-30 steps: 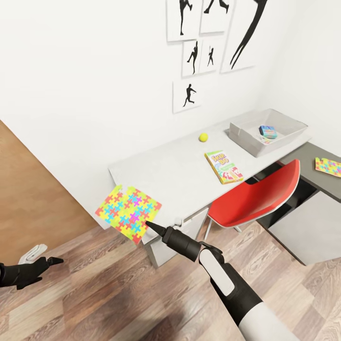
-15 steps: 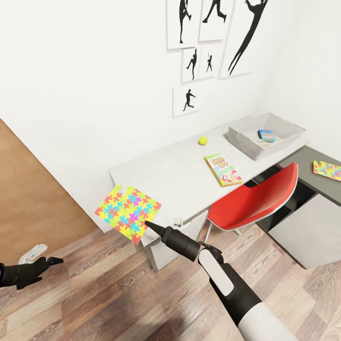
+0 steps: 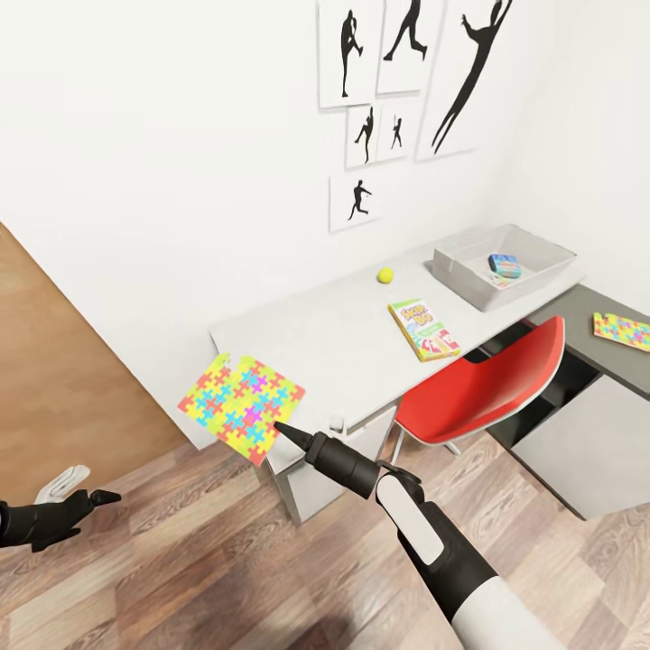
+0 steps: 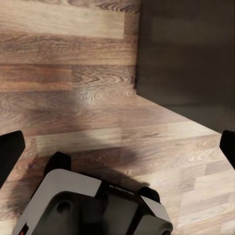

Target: Put all the toys in the child's room - the three board games (two on the bed and one on the table), the two jigsaw puzzles on the table, and the tennis ball on the table - inside the toy box on the table in the child's room.

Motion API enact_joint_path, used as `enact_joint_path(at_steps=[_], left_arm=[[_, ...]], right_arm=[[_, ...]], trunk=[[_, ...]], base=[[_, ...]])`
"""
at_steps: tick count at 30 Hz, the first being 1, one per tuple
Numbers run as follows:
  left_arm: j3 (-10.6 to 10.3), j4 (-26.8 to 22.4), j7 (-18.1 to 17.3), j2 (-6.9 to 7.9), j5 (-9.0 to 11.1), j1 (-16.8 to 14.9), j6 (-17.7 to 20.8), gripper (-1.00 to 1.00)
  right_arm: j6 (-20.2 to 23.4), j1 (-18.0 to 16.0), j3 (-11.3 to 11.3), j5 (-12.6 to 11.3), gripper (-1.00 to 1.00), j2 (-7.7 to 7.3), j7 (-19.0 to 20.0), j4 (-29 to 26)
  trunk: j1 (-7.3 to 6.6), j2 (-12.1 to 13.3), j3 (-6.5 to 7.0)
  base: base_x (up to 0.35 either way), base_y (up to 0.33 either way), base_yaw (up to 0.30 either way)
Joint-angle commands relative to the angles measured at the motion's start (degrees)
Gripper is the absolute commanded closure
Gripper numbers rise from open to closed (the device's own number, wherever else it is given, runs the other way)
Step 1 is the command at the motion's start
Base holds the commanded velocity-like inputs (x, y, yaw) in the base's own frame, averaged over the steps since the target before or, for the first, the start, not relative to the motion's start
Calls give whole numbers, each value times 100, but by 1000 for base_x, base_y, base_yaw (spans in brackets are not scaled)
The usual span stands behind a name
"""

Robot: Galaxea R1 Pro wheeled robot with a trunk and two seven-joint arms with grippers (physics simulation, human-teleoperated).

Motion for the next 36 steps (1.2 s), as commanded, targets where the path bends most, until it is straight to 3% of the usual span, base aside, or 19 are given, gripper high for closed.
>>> enact_joint_path(at_steps=[1,32,36], left_arm=[[17,-3,-16,-1,-3,-5,42,-100],[17,-4,-16,-1,-3,-5,47,-100],[17,-5,-16,-1,-3,-5,49,-100]], right_arm=[[47,-4,0,-42,100,1,-5,1],[-135,-4,17,-5,100,15,-7,4],[-144,-4,113,66,100,19,-13,4]], trunk=[[3,-10,1],[3,-10,291],[3,-10,328]], base=[[0,0,0],[0,0,0],[0,0,0]])
